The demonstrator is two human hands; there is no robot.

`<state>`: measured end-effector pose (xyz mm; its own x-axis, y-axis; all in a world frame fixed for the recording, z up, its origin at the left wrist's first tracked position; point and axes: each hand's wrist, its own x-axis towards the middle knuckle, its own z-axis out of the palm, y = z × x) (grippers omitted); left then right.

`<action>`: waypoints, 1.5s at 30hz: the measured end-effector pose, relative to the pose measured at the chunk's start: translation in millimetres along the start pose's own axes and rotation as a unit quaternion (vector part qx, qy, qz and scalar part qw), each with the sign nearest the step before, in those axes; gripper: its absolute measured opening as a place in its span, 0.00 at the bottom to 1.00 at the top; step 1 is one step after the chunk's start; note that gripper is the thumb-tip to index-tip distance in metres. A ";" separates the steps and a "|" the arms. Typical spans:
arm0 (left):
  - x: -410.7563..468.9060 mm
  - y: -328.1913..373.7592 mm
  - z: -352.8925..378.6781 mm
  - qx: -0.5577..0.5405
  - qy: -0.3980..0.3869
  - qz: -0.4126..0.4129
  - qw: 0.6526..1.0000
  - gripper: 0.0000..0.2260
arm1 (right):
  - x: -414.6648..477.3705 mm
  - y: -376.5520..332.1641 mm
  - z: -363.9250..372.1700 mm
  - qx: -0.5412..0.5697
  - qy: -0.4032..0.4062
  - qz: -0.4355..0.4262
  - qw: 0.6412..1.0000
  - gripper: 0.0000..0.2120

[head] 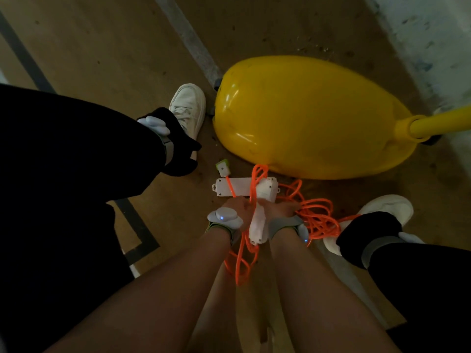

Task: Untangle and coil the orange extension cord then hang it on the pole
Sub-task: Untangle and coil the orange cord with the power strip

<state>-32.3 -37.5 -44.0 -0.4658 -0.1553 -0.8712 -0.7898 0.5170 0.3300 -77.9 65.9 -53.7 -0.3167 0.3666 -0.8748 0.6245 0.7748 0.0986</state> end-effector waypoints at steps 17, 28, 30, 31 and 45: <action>-12.0 3.4 -5.4 -0.008 0.020 -0.004 1.000 0.16 | 9.5 2.6 2.4 0.066 -0.020 -0.113 0.991 0.32; -52.5 34.1 -16.7 -0.077 0.244 0.106 0.961 0.15 | -51.9 22.3 -43.2 0.084 0.076 -0.234 0.966 0.20; -64.6 40.9 -19.9 -0.023 0.287 0.159 0.944 0.12 | -70.0 29.2 -51.2 0.083 0.105 -0.271 0.953 0.20; -71.1 43.7 -21.4 -0.006 0.307 0.185 0.933 0.11 | -79.2 33.8 -55.1 0.076 0.122 -0.291 0.946 0.20; -122.7 36.9 -29.8 -0.147 0.185 0.274 0.932 0.15 | -163.7 86.9 -61.9 -0.078 0.228 -0.417 0.876 0.18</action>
<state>-16.1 -24.5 85.9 -0.8945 -0.2431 -0.3752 -0.4423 0.3595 0.8217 -15.9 105.1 127.4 -0.8912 -0.2212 -0.3961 -0.0551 0.9193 -0.3896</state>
